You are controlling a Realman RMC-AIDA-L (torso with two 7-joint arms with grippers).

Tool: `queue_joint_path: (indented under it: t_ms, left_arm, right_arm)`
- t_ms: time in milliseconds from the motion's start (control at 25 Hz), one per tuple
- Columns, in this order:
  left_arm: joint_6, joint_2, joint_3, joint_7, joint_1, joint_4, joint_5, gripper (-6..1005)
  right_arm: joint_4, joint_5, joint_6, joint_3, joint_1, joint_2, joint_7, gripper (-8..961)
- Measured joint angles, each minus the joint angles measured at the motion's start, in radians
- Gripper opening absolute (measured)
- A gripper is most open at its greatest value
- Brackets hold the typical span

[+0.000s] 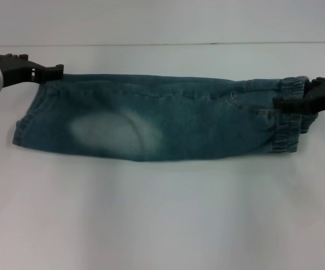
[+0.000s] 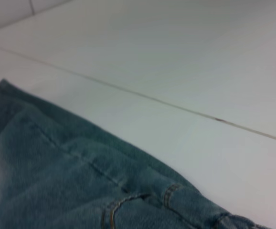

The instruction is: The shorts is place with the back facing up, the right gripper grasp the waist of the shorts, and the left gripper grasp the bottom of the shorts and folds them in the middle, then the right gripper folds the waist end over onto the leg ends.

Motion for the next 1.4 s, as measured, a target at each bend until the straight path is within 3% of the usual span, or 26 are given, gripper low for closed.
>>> queue_joint_path:
  t_ms: [440,640,720,960,1200,1400]
  left_arm:
    - [-0.005,-0.002,0.037,0.002,0.012,0.022,-0.035,920]
    - [0.000,-0.005,0.058,0.002,0.029,0.043,-0.053,920]
    - [0.000,-0.005,0.064,0.002,0.034,0.049,-0.055,920]
    - [0.001,-0.006,0.068,0.002,0.041,0.052,-0.063,920]
    - [0.003,-0.003,0.086,0.002,0.048,0.053,-0.067,919]
    - [0.003,-0.004,0.091,0.002,0.050,0.054,-0.067,919]
  right_arm:
    - [0.012,0.055,-0.058,0.056,0.000,-0.012,0.171,919]
    - [0.025,0.071,-0.105,0.064,0.006,-0.037,0.283,920]
    - [0.049,0.074,-0.129,0.060,0.010,-0.058,0.323,920]
    - [0.060,0.048,-0.162,0.044,0.010,-0.065,0.343,920]
    - [-0.034,-0.027,-0.209,0.044,-0.016,-0.056,0.350,919]
    - [-0.120,-0.029,-0.276,0.048,-0.049,-0.071,0.371,919]
